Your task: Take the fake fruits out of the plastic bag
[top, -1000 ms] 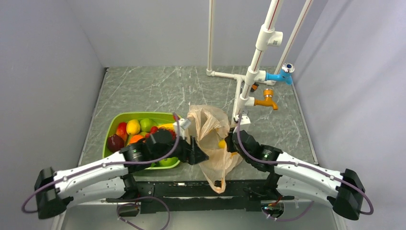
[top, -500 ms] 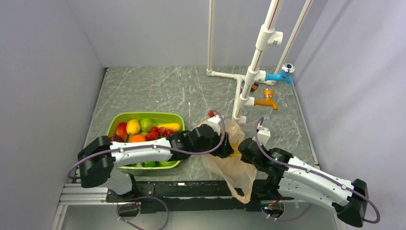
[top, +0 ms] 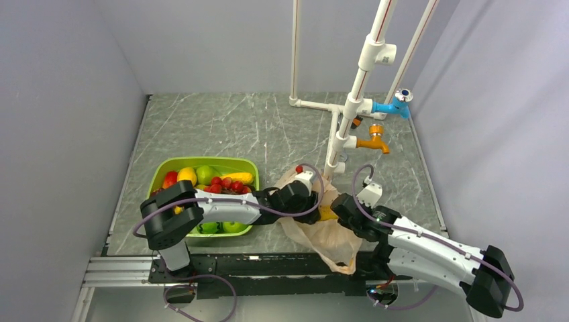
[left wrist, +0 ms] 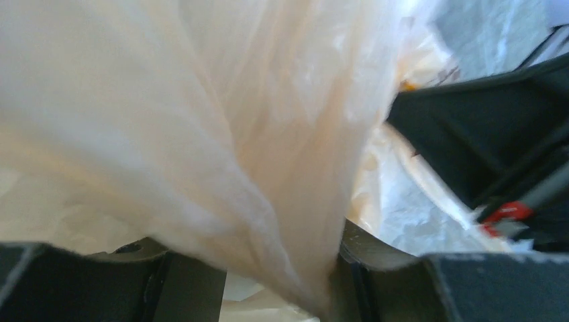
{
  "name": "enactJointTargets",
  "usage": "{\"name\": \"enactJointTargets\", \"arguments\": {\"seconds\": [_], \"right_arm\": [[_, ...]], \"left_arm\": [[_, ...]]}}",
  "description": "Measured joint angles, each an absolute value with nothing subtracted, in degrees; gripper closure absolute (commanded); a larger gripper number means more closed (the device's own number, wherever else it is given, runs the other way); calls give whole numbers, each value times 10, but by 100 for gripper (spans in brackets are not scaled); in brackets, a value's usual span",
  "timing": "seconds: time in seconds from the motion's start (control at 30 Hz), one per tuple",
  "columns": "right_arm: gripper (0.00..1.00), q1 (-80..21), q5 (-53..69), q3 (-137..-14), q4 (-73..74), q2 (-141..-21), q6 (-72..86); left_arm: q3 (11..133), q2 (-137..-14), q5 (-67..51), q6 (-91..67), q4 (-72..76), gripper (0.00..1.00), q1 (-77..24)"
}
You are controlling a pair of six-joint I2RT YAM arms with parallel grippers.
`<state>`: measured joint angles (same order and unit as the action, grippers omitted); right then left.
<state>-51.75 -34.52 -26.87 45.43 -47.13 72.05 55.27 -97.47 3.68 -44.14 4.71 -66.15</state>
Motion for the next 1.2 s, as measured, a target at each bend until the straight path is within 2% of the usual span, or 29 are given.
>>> {"name": "enactJointTargets", "arguments": {"seconds": [0.13, 0.2, 0.33, 0.4, 0.5, 0.57, 0.6, 0.63, 0.7, 1.03, 1.2], "right_arm": [[95, -514, -303, -238, 396, -439, 684], [91, -514, -277, -224, 361, -429, 660], [78, -510, -219, -208, 288, -444, 598], [67, -510, -190, -207, 250, -467, 556], [52, -510, -176, -217, 229, -495, 508], [20, -510, -185, -235, 232, -506, 482], [9, -510, -196, -244, 235, -506, 476], [3, -510, -217, -257, 241, -505, 467], [1, -510, -241, -265, 246, -502, 471], [1, -506, -366, -271, 267, -518, 517], [1, -504, -388, -273, 252, -564, 521]], "left_arm": [[488, -978, 28, -464, 77, 44, -667], [455, -976, 26, -478, 108, 38, -671], [436, -965, 26, -496, 140, 20, -674], [428, -953, 33, -501, 139, 14, -675], [424, -939, 47, -498, 123, 12, -674], [424, -933, 57, -491, 107, 13, -670], [425, -931, 60, -489, 101, 13, -667], [425, -929, 64, -487, 95, 13, -665], [426, -926, 69, -485, 86, 15, -660], [426, -921, 71, -462, 72, 20, -656], [419, -915, 69, -461, 72, 17, -656]]}}
